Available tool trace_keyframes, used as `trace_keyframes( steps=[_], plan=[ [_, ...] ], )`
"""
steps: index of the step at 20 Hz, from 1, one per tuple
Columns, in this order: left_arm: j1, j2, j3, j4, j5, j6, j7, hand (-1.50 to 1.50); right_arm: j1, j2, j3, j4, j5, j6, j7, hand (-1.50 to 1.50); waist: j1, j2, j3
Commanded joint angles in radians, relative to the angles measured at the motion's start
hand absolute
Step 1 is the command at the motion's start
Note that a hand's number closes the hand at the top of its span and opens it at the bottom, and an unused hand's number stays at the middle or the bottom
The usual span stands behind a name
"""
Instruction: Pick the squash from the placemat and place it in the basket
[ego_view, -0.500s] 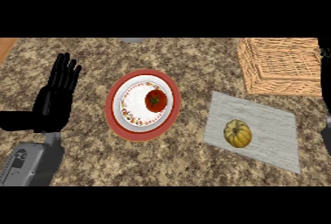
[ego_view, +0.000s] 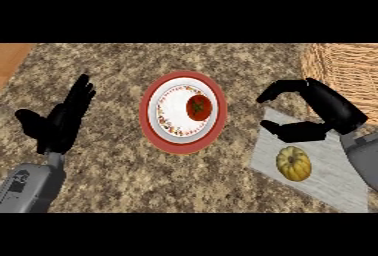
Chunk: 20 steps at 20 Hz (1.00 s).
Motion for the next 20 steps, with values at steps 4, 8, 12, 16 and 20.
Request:
trace_keyframes(
  steps=[4, 8, 12, 16, 20],
  plan=[
    [-0.022, 0.037, -0.007, 0.012, -0.002, 0.009, 0.172, 0.0, -0.033, 0.261, 0.359, 0.135, 0.317, -0.056, 0.106, -1.5, -0.034, -0.025, 0.007],
    [0.009, 0.062, 0.033, 0.051, 0.004, -0.017, 0.132, 0.0, -0.175, 0.454, 0.389, 0.186, 0.373, -0.042, 0.432, -1.5, -0.058, -0.031, 0.005],
    [-0.02, 0.044, 0.009, 0.023, -0.01, 0.0, 0.174, 0.0, -0.328, 0.55, 0.398, 0.297, 0.376, 0.099, 0.685, -1.5, -0.058, -0.033, 0.004],
    [-0.005, 0.058, 0.017, 0.024, -0.01, -0.012, 0.158, 0.0, -0.534, 0.488, 0.425, 0.389, 0.435, 0.307, 0.842, -1.5, -0.036, -0.038, 0.001],
    [0.009, 0.034, 0.005, 0.021, -0.029, 0.011, 0.145, 0.0, -0.706, 0.513, 0.411, 0.489, 0.456, 0.471, 0.971, -1.5, -0.05, -0.036, 0.003]
  ],
)
